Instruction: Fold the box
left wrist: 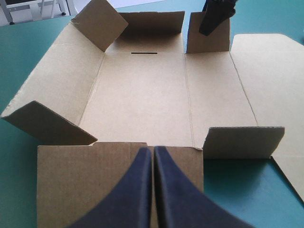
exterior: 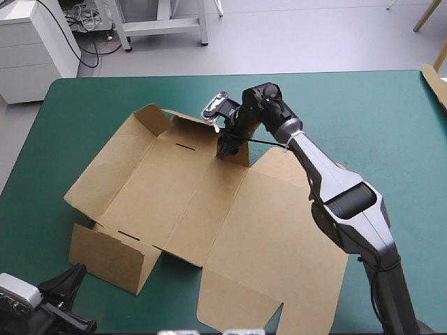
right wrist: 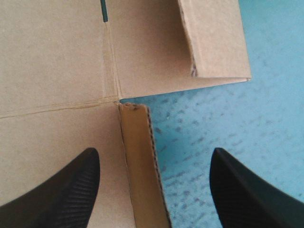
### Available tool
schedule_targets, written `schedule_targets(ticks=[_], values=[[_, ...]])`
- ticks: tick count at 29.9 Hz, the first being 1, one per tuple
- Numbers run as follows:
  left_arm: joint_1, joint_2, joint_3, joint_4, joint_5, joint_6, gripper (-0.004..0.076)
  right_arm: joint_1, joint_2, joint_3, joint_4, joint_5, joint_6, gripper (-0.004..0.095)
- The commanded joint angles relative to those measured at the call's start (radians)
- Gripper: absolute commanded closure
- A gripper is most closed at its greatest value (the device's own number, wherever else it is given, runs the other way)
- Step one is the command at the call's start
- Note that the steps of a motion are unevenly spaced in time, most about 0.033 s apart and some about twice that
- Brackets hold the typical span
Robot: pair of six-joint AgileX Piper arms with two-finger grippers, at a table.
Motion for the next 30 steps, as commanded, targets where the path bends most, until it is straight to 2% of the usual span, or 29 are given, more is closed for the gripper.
schedule_targets(ticks=[1, 6, 9, 14, 18, 23, 30], values=[[0.0, -0.004, -0.022, 0.0, -0.071, 0.0, 0.0731, -0.001, -0.044, -0.033, 0.01, -0.027, -0.012, 0.0307], [0.0, -0.004, -0.022, 0.0, -0.071, 0.0, 0.0731, -0.001, -0.032, -0.033, 0.01, -0.027, -0.008, 0.0328], [0.0, -0.004, -0.022, 0.0, -0.071, 0.0, 0.0731, -0.001, -0.032, -0.033, 0.01, -0.033, -0.01, 0.0472], [0.0, -0.004, -0.022, 0.0, -0.071, 0.0, 0.0731, -0.001, -0.032, -0.033, 0.008, -0.059, -0.033, 0.0771], [0.0, -0.004, -0.022, 0.0, -0.071, 0.0, 0.0731, -0.001, -0.032, -0.033, 0.011, -0.074, -0.058, 0.0931], [0.0, -0.004, -0.022, 0.0, -0.071, 0.0, 0.0731, -0.001, -0.032, -0.033, 0.053, -0.057, -0.116, 0.0928], [0.0, -0.004, -0.022, 0.0, -0.071, 0.0, 0.0731, 0.008, -0.036, -0.033, 0.055, -0.01, -0.121, 0.0929]])
